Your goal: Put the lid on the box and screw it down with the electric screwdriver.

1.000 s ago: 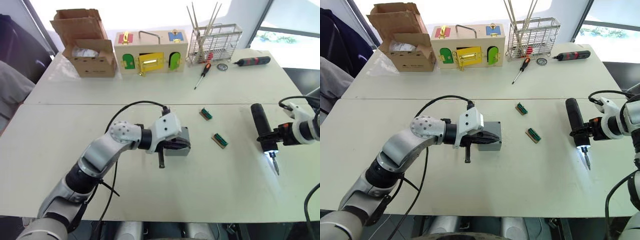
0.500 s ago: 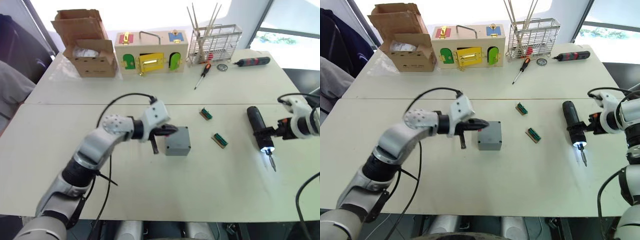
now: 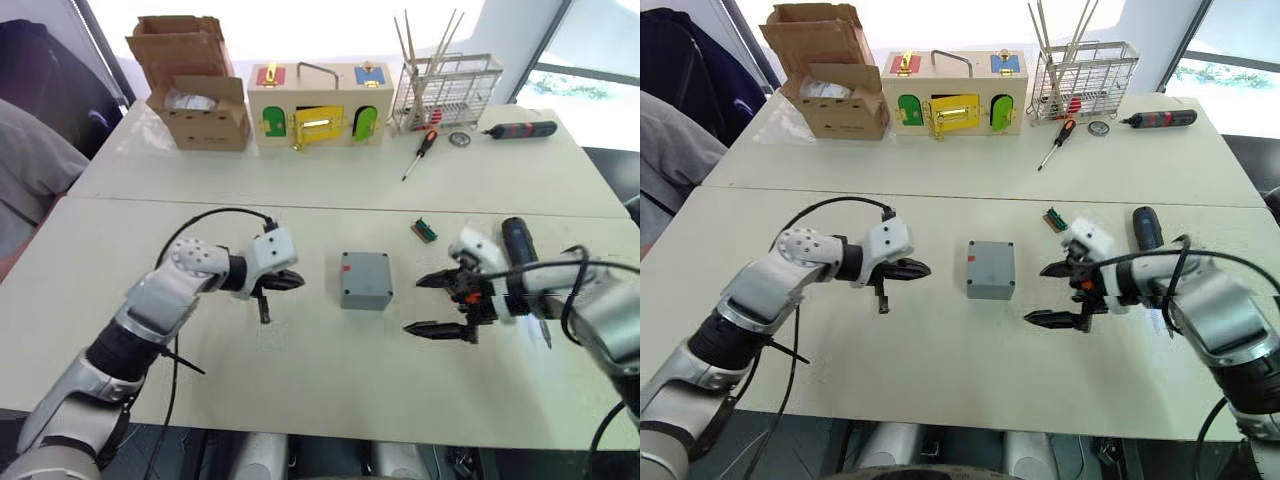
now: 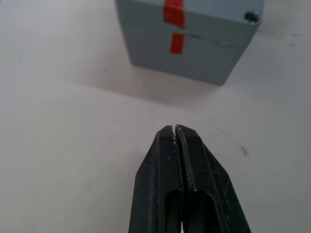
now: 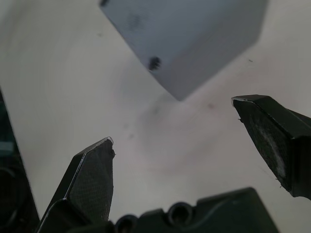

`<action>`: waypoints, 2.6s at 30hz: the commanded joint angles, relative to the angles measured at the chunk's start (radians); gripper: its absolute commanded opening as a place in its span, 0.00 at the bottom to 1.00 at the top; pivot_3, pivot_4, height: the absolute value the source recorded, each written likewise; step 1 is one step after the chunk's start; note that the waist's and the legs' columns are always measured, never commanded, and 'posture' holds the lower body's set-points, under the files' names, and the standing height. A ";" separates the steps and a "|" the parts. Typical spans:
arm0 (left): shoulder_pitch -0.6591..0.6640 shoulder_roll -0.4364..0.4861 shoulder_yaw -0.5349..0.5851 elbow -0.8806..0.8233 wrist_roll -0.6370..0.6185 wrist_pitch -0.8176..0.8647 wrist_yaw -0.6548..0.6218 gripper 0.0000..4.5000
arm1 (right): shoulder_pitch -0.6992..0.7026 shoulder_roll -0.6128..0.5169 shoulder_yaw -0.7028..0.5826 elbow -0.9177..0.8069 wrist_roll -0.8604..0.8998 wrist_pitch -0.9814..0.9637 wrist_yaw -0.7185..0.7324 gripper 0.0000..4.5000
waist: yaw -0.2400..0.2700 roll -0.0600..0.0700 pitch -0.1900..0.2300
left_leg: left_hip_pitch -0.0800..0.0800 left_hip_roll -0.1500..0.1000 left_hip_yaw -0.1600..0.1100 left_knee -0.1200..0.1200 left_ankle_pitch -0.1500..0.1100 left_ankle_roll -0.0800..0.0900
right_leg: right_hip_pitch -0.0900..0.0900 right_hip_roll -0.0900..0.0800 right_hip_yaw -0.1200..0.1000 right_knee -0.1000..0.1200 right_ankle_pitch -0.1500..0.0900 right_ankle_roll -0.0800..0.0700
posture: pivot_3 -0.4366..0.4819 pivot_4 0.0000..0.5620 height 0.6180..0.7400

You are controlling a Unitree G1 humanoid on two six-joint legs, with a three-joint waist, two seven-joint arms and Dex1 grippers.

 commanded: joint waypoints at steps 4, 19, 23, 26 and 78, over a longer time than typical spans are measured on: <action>-0.047 -0.101 -0.024 0.059 0.051 -0.033 0.041 0.00 | 0.005 0.057 0.037 -0.051 -0.015 0.020 -0.074 0.99 | -0.001 0.000 0.000 | 0.000 0.000 -0.001 -0.001 0.001 -0.003 | -0.001 0.000 -0.001 0.000 0.000 0.000 | 0.48 0.27 1.00; -0.239 -0.344 -0.005 0.457 0.131 -0.250 0.070 0.00 | 0.024 0.095 0.011 -0.182 0.110 0.158 -0.138 0.99 | -0.002 0.000 0.000 | -0.003 -0.001 -0.001 0.000 0.001 -0.003 | -0.003 0.000 -0.001 0.000 0.000 0.000 | 0.48 0.27 1.00; -0.236 -0.309 -0.004 0.473 0.173 -0.280 0.072 0.00 | 0.035 0.049 -0.001 -0.193 0.095 0.154 -0.150 0.99 | -0.003 0.000 0.000 | -0.003 -0.001 -0.001 0.000 0.001 -0.003 | -0.003 0.000 -0.001 0.000 0.000 0.000 | 0.48 0.27 1.00; -0.188 -0.173 -0.015 0.354 0.212 -0.238 0.007 0.00 | 0.033 -0.090 0.051 -0.102 -0.081 0.026 -0.154 0.99 | -0.005 0.000 0.000 | -0.003 -0.001 0.000 0.000 0.001 -0.002 | -0.004 0.000 -0.001 0.000 0.000 0.000 | 0.48 0.27 1.00; -0.075 -0.227 -0.046 0.143 0.163 -0.089 0.057 0.00 | -0.065 0.060 0.121 -0.001 -0.155 -0.045 -0.003 0.99 | -0.003 -0.001 0.000 | -0.004 -0.001 -0.001 0.002 0.001 -0.003 | -0.004 0.000 -0.001 0.002 0.000 0.000 | 0.48 0.27 1.00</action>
